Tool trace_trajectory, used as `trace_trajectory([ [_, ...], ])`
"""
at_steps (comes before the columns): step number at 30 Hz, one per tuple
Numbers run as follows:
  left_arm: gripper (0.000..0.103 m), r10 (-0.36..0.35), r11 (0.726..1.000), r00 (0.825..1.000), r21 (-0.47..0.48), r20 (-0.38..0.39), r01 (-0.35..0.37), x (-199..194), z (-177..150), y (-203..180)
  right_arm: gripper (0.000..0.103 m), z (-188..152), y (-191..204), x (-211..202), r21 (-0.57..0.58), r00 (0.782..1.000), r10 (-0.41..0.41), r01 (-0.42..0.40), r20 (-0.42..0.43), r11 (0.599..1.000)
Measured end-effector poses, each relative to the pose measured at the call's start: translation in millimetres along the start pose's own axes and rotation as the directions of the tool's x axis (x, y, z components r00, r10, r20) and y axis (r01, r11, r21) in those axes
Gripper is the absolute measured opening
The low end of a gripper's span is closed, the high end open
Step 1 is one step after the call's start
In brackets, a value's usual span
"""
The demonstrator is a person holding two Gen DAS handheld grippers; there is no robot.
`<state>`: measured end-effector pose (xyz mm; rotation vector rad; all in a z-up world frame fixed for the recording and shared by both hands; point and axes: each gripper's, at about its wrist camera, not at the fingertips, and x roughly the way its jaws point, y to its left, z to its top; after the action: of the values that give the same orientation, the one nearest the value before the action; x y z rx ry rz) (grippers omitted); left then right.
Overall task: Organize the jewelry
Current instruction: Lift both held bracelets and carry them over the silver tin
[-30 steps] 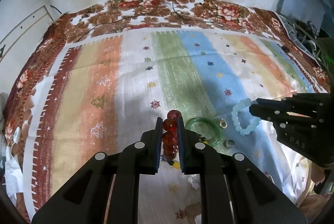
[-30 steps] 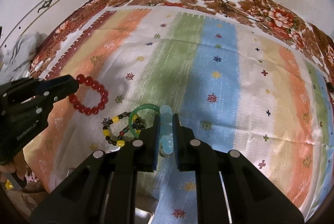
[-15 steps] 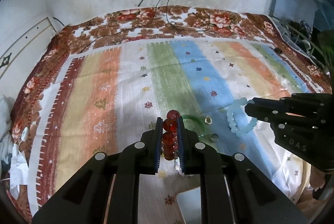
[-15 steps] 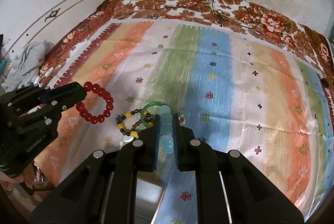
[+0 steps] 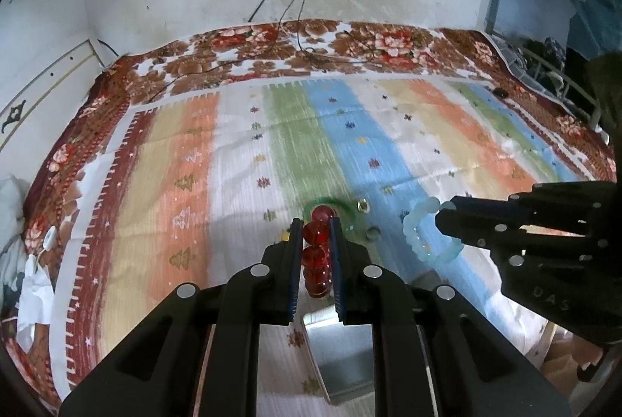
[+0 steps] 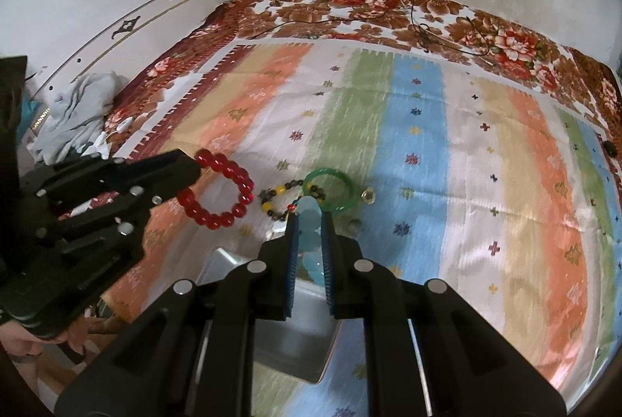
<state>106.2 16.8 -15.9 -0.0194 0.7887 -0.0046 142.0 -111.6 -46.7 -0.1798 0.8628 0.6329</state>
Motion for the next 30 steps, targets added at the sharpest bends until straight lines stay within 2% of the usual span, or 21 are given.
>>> trace_trajectory([
  [7, 0.013, 0.005, 1.0, 1.0, 0.018, 0.013, -0.005, -14, -12, -11, 0.013, -20, 4, -20, 0.02, 1.0, 0.022, -0.022, 0.008, 1.0],
  [13, 0.013, 0.004, 1.0, 1.0, -0.003, 0.012, -0.004, -20, -22, -13, 0.013, -36, 3, -18, 0.032, 1.0, 0.023, -0.022, -0.015, 0.999],
  [30, 0.013, -0.029, 1.0, 0.999, -0.004, -0.028, 0.029, -13, -29, -16, 0.013, -39, 2, -13, 0.039, 0.999, 0.036, -0.034, -0.036, 0.999],
])
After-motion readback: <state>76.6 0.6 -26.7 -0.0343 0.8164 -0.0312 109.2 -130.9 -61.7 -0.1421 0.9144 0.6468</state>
